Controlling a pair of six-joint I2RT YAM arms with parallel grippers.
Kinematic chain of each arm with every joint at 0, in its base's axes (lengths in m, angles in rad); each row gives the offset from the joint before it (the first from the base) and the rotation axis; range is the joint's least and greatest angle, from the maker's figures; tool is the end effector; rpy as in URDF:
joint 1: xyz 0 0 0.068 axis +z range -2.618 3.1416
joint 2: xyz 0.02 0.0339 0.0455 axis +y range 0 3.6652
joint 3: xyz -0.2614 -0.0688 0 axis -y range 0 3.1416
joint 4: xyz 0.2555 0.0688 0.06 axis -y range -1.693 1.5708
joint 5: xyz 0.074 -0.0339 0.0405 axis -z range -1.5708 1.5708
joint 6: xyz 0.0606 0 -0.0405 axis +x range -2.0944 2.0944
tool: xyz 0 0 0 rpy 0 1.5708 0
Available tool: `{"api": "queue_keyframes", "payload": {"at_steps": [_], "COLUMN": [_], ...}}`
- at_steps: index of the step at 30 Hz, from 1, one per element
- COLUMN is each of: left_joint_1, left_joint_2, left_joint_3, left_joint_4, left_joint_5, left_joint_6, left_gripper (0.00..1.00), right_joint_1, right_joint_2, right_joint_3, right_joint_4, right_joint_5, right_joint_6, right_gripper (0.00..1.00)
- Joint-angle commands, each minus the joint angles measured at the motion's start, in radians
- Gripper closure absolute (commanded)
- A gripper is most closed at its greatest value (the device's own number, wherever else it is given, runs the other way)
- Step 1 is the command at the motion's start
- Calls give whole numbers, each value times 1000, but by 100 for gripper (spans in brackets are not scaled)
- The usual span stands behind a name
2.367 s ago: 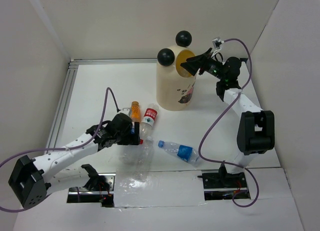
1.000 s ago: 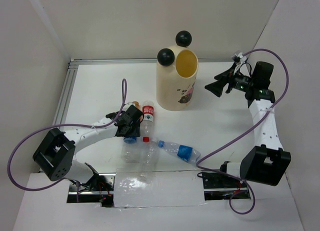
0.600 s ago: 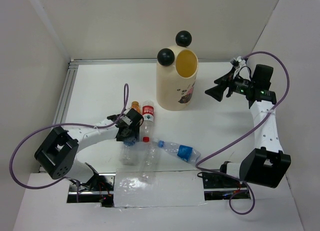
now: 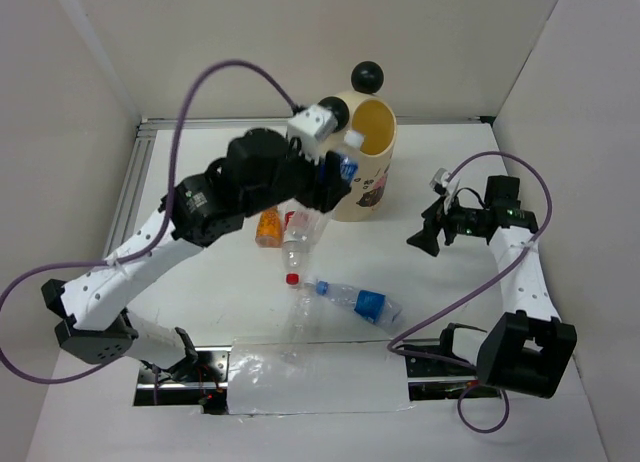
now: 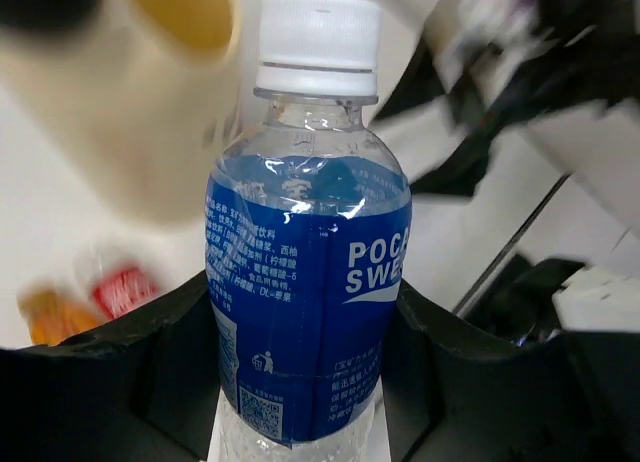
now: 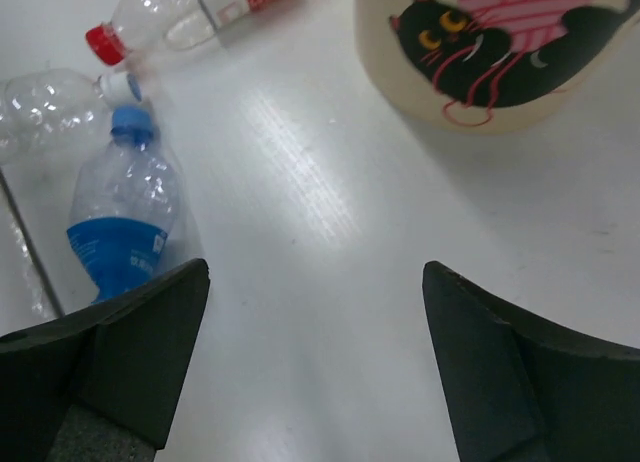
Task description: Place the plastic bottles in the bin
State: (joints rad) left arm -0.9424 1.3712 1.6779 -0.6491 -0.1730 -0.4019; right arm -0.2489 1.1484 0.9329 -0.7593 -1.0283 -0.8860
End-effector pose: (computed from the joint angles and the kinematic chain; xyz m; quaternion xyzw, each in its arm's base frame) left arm 0.1963 -0.2524 0.4592 0.1694 0.7979 -0.3023 0.4932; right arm 0.2399 -0.0074 0.2688 -0.3978 0.7452 0.2590 0.4683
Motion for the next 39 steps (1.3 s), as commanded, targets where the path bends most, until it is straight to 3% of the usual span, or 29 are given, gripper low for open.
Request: {"api": "queue_keyframes", "payload": {"at_steps": [1, 2, 3, 4, 6, 7, 9, 15, 20, 29, 31, 34, 35, 38, 39], "left_joint_1": [-6, -6, -6, -6, 10, 20, 48, 59, 59, 79, 79, 88, 88, 88, 88], "left_joint_2": [130, 170, 246, 276, 328, 328, 350, 511, 606, 733, 758, 776, 787, 787, 787], "left_joint_3": [266, 325, 373, 414, 396, 344, 289, 336, 440, 376, 376, 367, 367, 367, 379], "left_joint_4": [117, 143, 172, 275, 423, 597, 766, 1086, 1068, 1232, 1223, 1232, 1241, 1252, 1252], "left_joint_5": [101, 101, 124, 124, 159, 183, 184, 129, 98, -49, -49, -59, -68, -85, -85], "left_joint_6": [293, 331, 375, 473, 547, 593, 594, 618, 617, 767, 785, 799, 808, 819, 819], "left_gripper": [89, 88, 88, 88, 88, 88, 90, 89, 87, 71, 71, 64, 47, 29, 25], "right_joint_1": [31, 31, 31, 31, 20, 20, 20, 20, 11, 2, 2, 2, 2, 2, 2], "right_joint_2": [3, 4, 16, 16, 16, 16, 2, -33, -33, -33, -33, -33, -24, -24, -24], "right_joint_3": [-16, -16, -16, -26, -38, -52, -66, -106, -135, -135, -135, -135, -126, -126, -117], "right_joint_4": [-133, -150, -178, -178, -198, -198, -198, -228, -253, -253, -253, -253, -262, -262, -273], "right_joint_5": [33, 33, 22, 13, -10, -10, -19, -19, -19, -19, -19, -19, -29, -29, -29], "right_joint_6": [-194, -208, -244, -245, -278, -289, -298, -341, -387, -387, -387, -396, -396, -406, -415], "right_gripper": [8, 26, 52, 100, 100, 100, 97, 95, 94, 86, 81, 57, 44, 41, 31]}}
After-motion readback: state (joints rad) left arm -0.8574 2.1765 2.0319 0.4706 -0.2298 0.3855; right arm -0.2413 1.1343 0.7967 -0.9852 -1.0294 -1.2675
